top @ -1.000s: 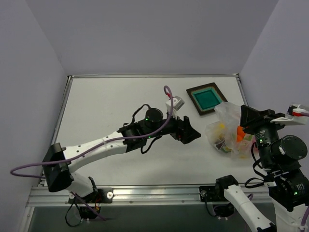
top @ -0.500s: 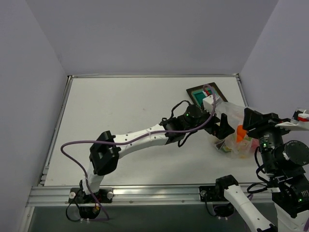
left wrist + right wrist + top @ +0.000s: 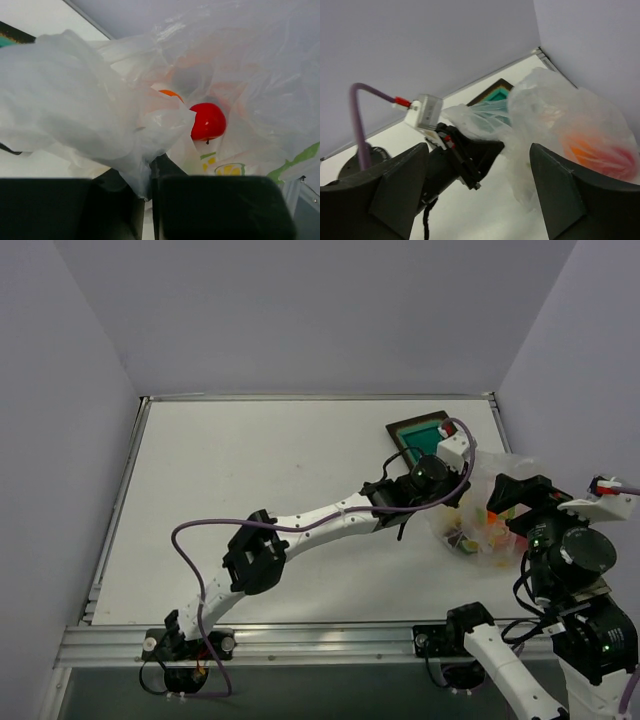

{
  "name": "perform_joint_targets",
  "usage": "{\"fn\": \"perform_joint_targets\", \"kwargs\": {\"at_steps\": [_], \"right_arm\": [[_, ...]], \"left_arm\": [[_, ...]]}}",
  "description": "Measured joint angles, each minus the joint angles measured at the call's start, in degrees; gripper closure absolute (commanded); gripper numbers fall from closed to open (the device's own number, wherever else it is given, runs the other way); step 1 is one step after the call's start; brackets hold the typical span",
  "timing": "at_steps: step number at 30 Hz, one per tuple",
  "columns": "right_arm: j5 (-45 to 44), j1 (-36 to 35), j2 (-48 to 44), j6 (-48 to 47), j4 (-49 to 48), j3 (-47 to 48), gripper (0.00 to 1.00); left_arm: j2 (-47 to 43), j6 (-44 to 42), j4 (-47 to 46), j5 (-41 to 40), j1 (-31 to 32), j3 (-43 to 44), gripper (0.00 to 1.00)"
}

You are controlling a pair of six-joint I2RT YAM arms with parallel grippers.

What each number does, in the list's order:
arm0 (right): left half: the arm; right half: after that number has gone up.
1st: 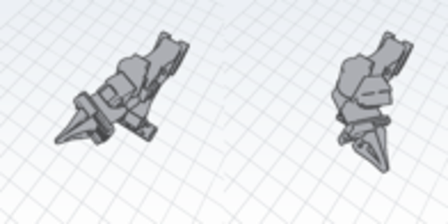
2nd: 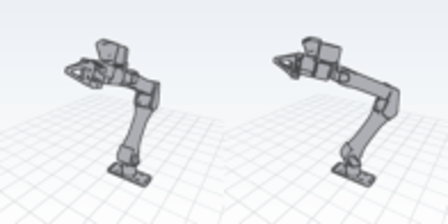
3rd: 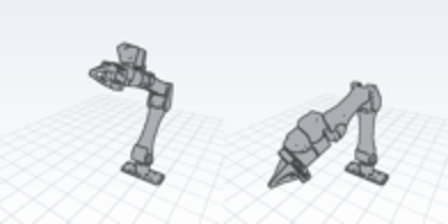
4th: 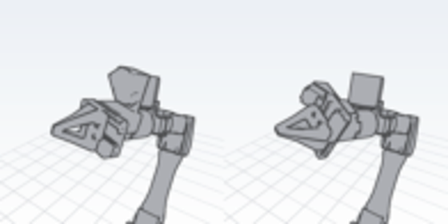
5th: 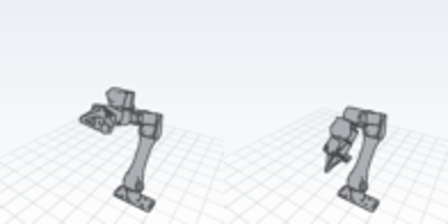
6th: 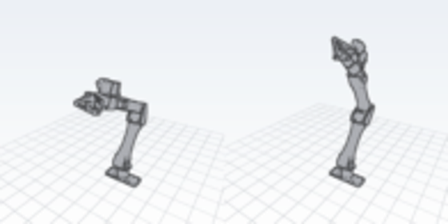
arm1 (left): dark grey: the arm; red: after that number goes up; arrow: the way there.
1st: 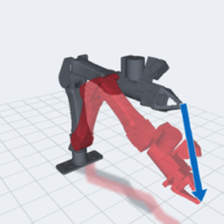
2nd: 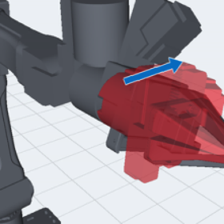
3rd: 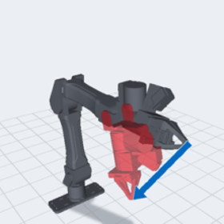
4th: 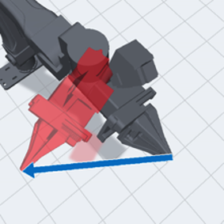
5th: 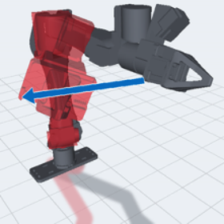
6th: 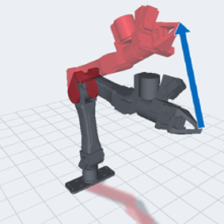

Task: Take the fake fruits out of the plastic bag

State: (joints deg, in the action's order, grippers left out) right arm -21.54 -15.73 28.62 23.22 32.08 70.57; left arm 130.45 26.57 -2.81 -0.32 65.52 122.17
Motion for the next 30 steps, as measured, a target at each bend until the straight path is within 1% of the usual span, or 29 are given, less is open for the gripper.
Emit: {"fn": "perform_joint_targets", "kwargs": {"at_steps": [3, 4, 8, 9, 13, 16, 18, 19, 20, 21, 22, 23, 24, 25, 27, 30], "right_arm": [[-3.80, 0.00, 0.33, 0.61, 0.55, -3.26, 0.17], [-4.92, 0.00, 0.63, 0.74, 0.70, -4.24, 0.16], [-8.72, 0.00, 2.95, 1.46, 0.42, -8.07, 0.04], [-9.44, 0.00, 3.76, 1.64, 0.04, -9.40, 0.03], [-9.84, 0.00, 7.34, 2.27, -0.87, -13.35, 0.02], [-8.50, -0.02, 10.51, 2.84, -3.06, -15.10, 0.08], [-8.39, -0.02, 12.44, 3.19, -5.20, -16.44, 0.17], [-8.41, 0.00, 13.33, 3.43, -6.19, -17.07, 0.24], [-8.39, 0.00, 14.19, 3.54, -7.34, -17.77, 0.36], [-8.24, 0.00, 15.19, 3.65, -8.74, -18.58, 0.43], [-8.02, 0.07, 16.24, 3.89, -9.79, -19.12, 0.53], [-7.85, 0.31, 17.33, 4.00, -11.17, -19.69, 0.68], [-7.65, 0.66, 18.49, 4.15, -12.72, -20.44, 0.74], [-7.37, 1.20, 19.76, 4.70, -14.40, -21.38, 0.82], [-5.35, 3.37, 21.75, 5.38, -18.34, -24.35, 0.87], [-1.09, 9.40, 23.69, 6.36, -23.39, -30.60, 0.95]], "left_arm": [[-1.57, -0.48, -1.68, -1.03, -0.68, -4.81, 0.98], [-3.13, -0.44, -2.67, -1.44, -1.09, -8.33, 0.98], [-10.78, -0.42, -5.07, -3.67, -3.91, -23.34, 0.98], [-12.79, -0.42, -5.22, -4.20, -4.57, -26.38, 0.98], [-21.38, -0.59, -7.87, -6.93, -6.69, -36.57, 0.98], [-28.09, -0.68, -10.21, -8.48, -6.60, -42.60, 0.98], [-32.09, -0.70, -11.96, -9.31, -6.14, -45.88, 0.98], [-34.10, -0.70, -12.66, -9.81, -5.95, -47.52, 0.98], [-35.98, -0.70, -13.22, -10.19, -5.70, -49.22, 0.98], [-37.81, -0.70, -13.70, -10.40, -5.51, -50.99, 0.98], [-39.82, -0.66, -13.81, -10.62, -5.38, -52.87, 0.98], [-41.18, -0.61, -13.70, -10.80, -5.35, -54.16, 0.98], [-42.25, -0.57, -13.79, -11.21, -5.35, -55.21, 0.98], [-43.17, -0.50, -13.79, -11.58, -5.35, -56.24, 0.98], [-44.26, -0.13, -13.77, -12.17, -5.35, -58.07, 0.98], [-44.52, 0.94, -13.66, -13.20, -5.38, -60.74, 0.97]]}}
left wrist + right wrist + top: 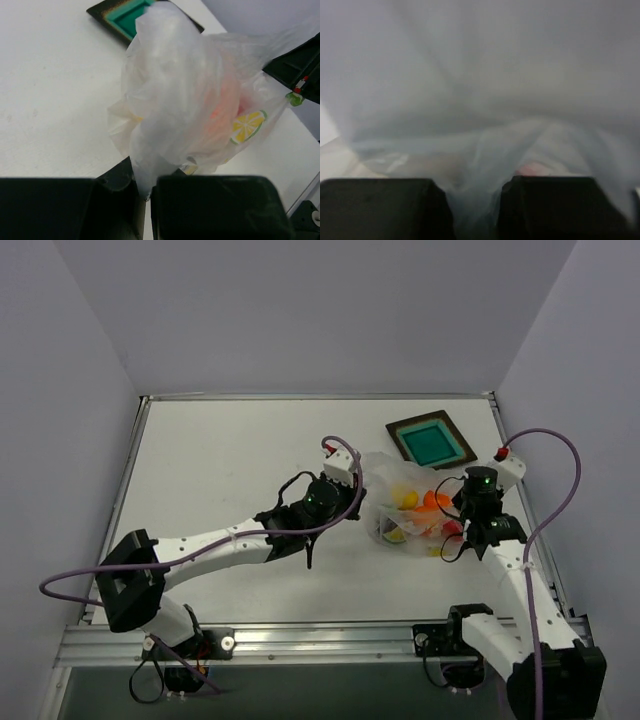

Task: Take the fake fruits out of the plastic bag

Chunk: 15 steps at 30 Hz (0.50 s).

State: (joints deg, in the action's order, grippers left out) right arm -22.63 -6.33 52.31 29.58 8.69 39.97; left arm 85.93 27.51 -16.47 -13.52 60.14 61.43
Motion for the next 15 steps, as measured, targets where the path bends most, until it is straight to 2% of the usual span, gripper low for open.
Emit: {"fn": "perform_joint_targets", "kwargs": {"at_steps": [4, 7, 15], "right_arm": [[7.98, 10.01, 4.72, 1.60, -7.65, -8.20, 0.99], [14.47, 15.45, 11.93, 3.08, -13.31, -11.13, 0.99], [19.82, 17.94, 24.33, 6.43, -24.92, -11.15, 0.99]], "left_arm": [[1.33, 1.84, 0.74, -2.25, 0.02, -2.67, 0.98], [3.87, 3.19, 0.74, -4.15, 0.07, -2.93, 0.98], [16.74, 4.70, 0.59, -7.85, -0.94, 0.24, 0.98]]}}
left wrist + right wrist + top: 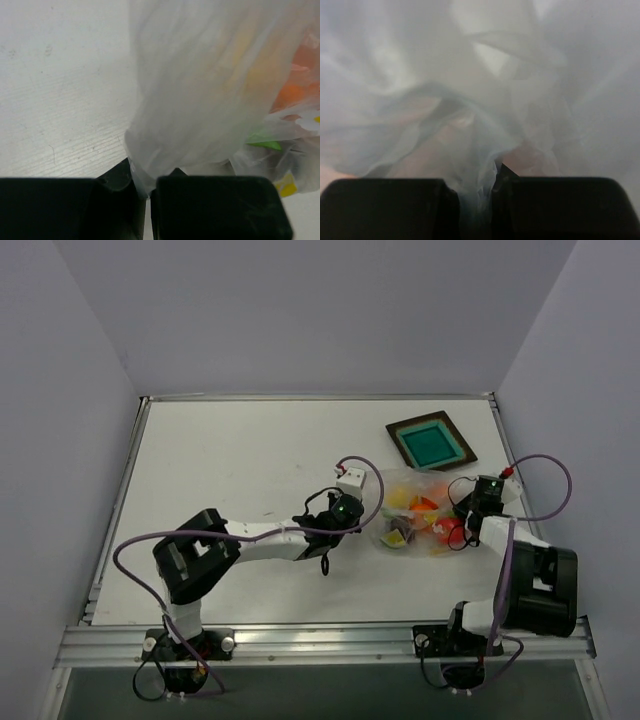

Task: Take the fake fruits out of the plastic bag

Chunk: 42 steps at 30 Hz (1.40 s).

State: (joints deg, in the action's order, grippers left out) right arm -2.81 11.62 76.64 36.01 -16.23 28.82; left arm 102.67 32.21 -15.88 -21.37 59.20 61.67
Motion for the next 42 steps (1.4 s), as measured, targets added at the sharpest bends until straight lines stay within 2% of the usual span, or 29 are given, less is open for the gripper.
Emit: {"fn": "perform_joint_targets", "kwargs": {"at_steps": [4, 8, 11, 12, 13, 15, 16, 20, 26, 28, 31, 39, 42], "right_arm": [[1.51, 0.57, 5.55, 0.98, -4.26, 0.07, 0.99], [2.95, 0.66, 6.56, 1.62, -5.97, 0.00, 1.00], [3.67, 0.50, 5.25, 1.68, -6.10, -0.59, 1.00], [3.74, 0.33, 4.44, 1.68, -6.10, -0.90, 1.00], [3.76, 0.22, 3.45, 1.68, -6.05, -1.20, 1.00], [3.67, -0.57, 1.62, 1.64, -5.84, -1.44, 1.00], [3.69, -1.14, 0.76, 1.53, -5.84, -1.44, 1.00], [3.63, -4.22, -0.59, 1.33, -5.84, -1.42, 1.00], [3.72, -6.43, -0.59, 1.42, -5.66, -1.42, 1.00], [3.69, -6.47, -0.63, 1.46, -5.62, -1.42, 1.00], [3.69, -6.47, -1.49, 1.42, -5.03, -1.42, 1.00], [3.67, -6.47, -4.59, 0.26, -4.15, -1.42, 1.00], [3.69, -6.47, -4.59, -0.07, -4.02, -1.42, 1.00]], "left_arm": [[4.15, 1.97, -1.14, 0.61, -0.52, 0.07, 0.98], [3.34, 3.26, -3.74, 2.16, -0.74, -3.08, 0.97], [-1.66, 3.23, -3.58, 4.04, -0.46, -7.37, 0.61], [-4.55, 3.19, -2.60, 4.59, -0.31, -8.94, 0.42], [-7.43, 2.91, -1.20, 4.72, 0.02, -10.05, 0.37], [-13.38, 2.67, 2.51, 4.72, 0.81, -10.67, 0.36], [-16.41, 2.54, 3.89, 4.61, 1.44, -10.60, 0.52], [-25.79, 0.98, 13.53, 2.19, 6.84, -6.34, 0.65], [-27.17, -1.36, 26.75, -2.93, 17.99, 6.78, 0.66], [-24.98, -2.89, 28.46, -3.21, 19.45, 10.54, 0.64], [-18.80, -6.36, 30.16, -4.22, 18.93, 16.61, 0.54], [3.61, -14.38, 33.31, 2.12, 5.90, 33.14, 0.51], [11.17, -16.68, 35.45, 6.36, 1.73, 39.87, 0.41]]}}
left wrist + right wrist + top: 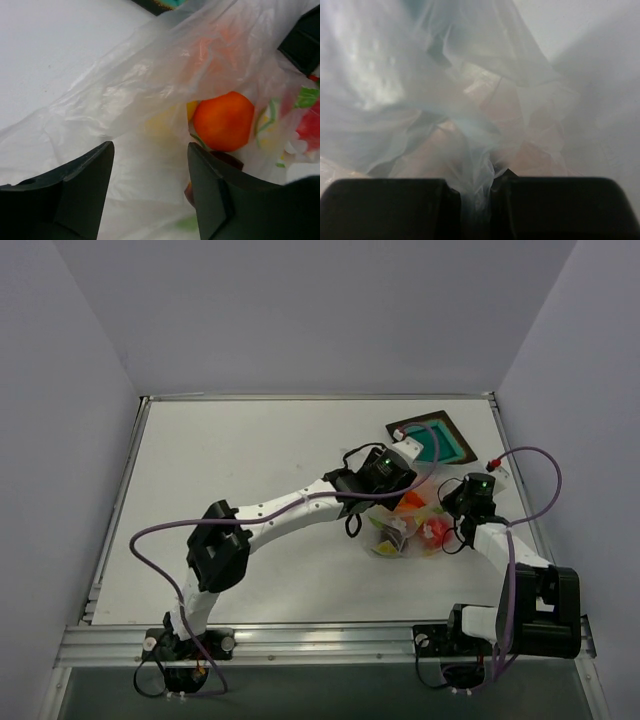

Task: Take the fake fruits out of the plastic bag

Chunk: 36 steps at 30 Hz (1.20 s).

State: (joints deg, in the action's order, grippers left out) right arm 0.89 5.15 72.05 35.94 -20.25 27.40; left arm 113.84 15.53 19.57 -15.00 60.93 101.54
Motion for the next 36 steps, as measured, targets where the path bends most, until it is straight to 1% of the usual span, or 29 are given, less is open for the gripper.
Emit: {"fn": "perform_joint_targets", "kwargs": {"at_steps": [1, 4, 8, 9, 10, 11, 12, 13, 17, 19, 24, 27, 32, 36], "right_arm": [[0.02, 0.00, 0.00, 0.00, 0.00, 0.00, 1.00], [0.00, 0.00, 0.04, 0.00, 0.00, -0.02, 1.00], [-0.48, 0.07, 0.39, -0.04, -0.04, -0.15, 1.00], [-0.57, 0.07, 0.68, -0.07, -0.04, -0.15, 1.00], [-0.63, 0.07, 0.98, -0.11, -0.04, -0.17, 1.00], [-0.68, 0.07, 1.31, -0.13, -0.04, -0.22, 1.00], [-0.76, 0.07, 1.60, -0.13, -0.04, -0.26, 1.00], [-0.90, 0.07, 1.86, -0.13, -0.04, -0.26, 1.00], [-1.44, 0.98, 2.10, -0.11, -0.13, -0.31, 1.00], [-1.49, 2.32, 2.10, -0.09, -0.13, -0.31, 1.00], [-1.25, 3.43, 3.93, 0.02, -0.52, -0.09, 1.00], [-1.31, 3.50, 4.26, 0.02, -0.07, 0.20, 1.00], [-1.77, 4.83, 1.75, -0.28, 1.75, 1.20, 1.00], [-0.94, 6.25, -0.85, -0.63, 5.22, 3.02, 1.00]], "left_arm": [[1.99, -0.57, 0.90, 1.22, -0.98, 1.68, 0.33], [6.32, -1.81, 2.32, 4.26, -2.80, 4.50, 0.23], [8.41, -1.51, 2.58, 9.14, -4.13, 3.96, 0.21], [8.33, -0.92, 1.68, 10.88, -4.55, 2.86, 0.23], [8.20, -0.15, 0.66, 12.57, -4.92, 1.95, 0.31], [8.20, 0.63, -0.33, 14.05, -5.33, 1.16, 0.77], [8.20, 1.55, -1.11, 15.47, -5.79, 0.44, 0.93], [8.20, 1.60, -1.77, 16.52, -6.27, -0.24, 0.97], [7.78, 2.36, -5.60, 18.25, -7.78, -3.91, 0.98], [6.21, 3.28, -9.27, 18.38, -8.46, -8.70, 0.98], [-3.19, 6.38, -15.58, 17.64, -9.79, -23.41, 0.98], [-9.44, 8.20, -19.39, 16.06, -10.58, -28.55, 0.98], [-17.68, 11.34, -25.35, 13.31, -11.06, -34.23, 0.98], [-17.11, 13.35, -27.85, 12.61, -11.08, -34.77, 0.98]]}}
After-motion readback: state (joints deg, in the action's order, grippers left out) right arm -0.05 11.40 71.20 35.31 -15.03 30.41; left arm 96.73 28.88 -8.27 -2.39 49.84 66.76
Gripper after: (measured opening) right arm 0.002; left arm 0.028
